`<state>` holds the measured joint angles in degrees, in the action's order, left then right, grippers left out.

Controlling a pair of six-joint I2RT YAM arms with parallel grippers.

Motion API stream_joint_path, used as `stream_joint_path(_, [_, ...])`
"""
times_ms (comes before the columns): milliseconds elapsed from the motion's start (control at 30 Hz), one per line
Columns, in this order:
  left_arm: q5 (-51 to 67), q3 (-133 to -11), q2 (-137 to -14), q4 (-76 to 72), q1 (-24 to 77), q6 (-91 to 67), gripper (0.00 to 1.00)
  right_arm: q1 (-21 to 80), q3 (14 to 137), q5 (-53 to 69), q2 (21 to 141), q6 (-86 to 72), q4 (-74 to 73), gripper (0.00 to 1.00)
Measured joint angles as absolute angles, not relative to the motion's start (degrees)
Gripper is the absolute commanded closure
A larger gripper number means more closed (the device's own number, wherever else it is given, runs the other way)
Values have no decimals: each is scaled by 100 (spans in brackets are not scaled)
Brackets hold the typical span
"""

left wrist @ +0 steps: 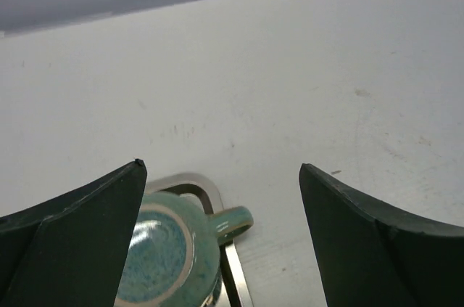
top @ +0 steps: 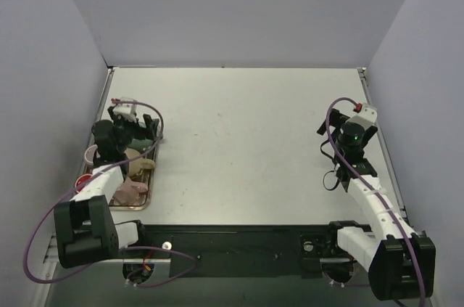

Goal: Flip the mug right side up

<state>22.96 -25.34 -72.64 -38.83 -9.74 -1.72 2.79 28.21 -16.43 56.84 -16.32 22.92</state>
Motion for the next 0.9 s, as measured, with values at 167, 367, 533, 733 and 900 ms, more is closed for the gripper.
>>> stream_joint_path(167, [3791,-5094,-6737,14,-978,2104,2,574,3175,-1247,5435,-1632,1610,3])
stream_joint_path(367, [3505,-7126,-6995,4156,-445,5424,6,781,3186,-845,5478,-1597,1328,3])
stream_joint_path(533, [2158,-6993,-7859,5929,388,6943,8,832,3186,-742,5688,-1555,1282,3])
stream_joint_path(733, [1260,-6475,-8348,6187,696,7706,10,847,3183,-714,5798,-1533,1284,3])
stream_joint_path(900, [810,-6243,-8628,5852,749,7994,15,904,3183,-714,5902,-1518,1293,3])
